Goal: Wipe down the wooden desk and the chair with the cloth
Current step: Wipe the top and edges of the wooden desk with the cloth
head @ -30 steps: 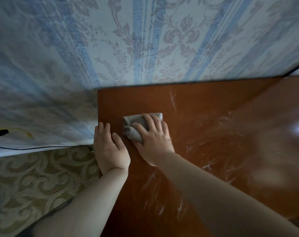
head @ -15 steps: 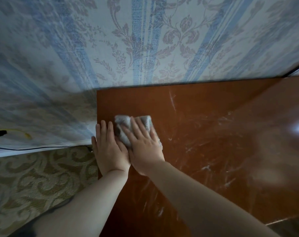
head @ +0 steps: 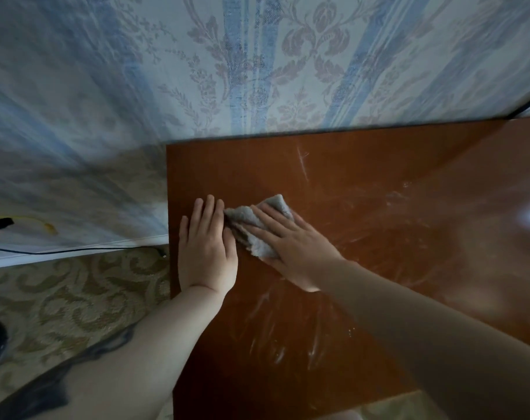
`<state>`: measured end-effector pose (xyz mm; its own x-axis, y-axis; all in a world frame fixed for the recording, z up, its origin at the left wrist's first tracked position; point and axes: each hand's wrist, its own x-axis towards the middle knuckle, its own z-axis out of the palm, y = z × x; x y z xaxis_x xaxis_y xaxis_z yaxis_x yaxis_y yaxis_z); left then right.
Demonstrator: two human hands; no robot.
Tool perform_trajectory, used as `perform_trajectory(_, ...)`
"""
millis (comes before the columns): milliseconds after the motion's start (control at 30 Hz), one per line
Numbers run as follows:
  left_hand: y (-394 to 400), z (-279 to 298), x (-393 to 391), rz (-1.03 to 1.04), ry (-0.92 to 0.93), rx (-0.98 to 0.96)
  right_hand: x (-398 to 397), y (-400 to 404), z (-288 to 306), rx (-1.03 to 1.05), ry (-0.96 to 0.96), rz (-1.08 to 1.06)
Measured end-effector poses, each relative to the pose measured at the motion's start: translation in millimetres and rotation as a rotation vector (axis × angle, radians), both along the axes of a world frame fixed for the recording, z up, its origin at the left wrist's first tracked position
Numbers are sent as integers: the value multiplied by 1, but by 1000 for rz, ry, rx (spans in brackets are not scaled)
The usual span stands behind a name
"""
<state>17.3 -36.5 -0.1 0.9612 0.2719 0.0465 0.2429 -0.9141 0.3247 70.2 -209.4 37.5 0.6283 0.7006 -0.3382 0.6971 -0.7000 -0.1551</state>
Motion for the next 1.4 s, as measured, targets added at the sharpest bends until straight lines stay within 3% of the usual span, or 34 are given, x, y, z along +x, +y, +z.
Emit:
perform_trajectory(200,-2,2,3,45,-43,-63,0,54,-9,137,-16,-420)
perform_trajectory(367,-6,16,24,227,-121,-190,8,-4,-2,34,3,119)
perform_trajectory(433,-12,14,39,235,-156,-199,34,-10,-4,-4,-16,49)
perform_trajectory(567,-26,4,64,253,-134,-248,17,43,-14,127,-33,-397)
perform_trajectory(633,-28,2,61,259,-138,-263,5,33,-16,101,-41,-262)
perform_trajectory(700,-31,3,55,177,-124,-225,20,-7,-9,61,-42,13)
perform_trajectory(767,-36,4,55,71,-93,-162,48,-36,-7,2,-16,157)
perform_trajectory(967,-35,1,63,99,-65,-92,30,20,-13,160,-21,-324)
perform_trajectory(1133,-37,1,60,129,-67,-127,61,-40,-3,25,31,198)
perform_trajectory(1200,-38,-1,60,129,-59,-101,88,-40,-6,-2,25,109)
perform_trajectory(1300,-37,-1,62,143,-68,-96,78,9,-11,105,-53,-275)
perform_trajectory(1333,-37,-1,62,145,-83,-105,66,21,-13,128,-67,-301)
perform_trajectory(1400,-35,1,63,150,-103,-137,44,17,-11,140,-12,-138)
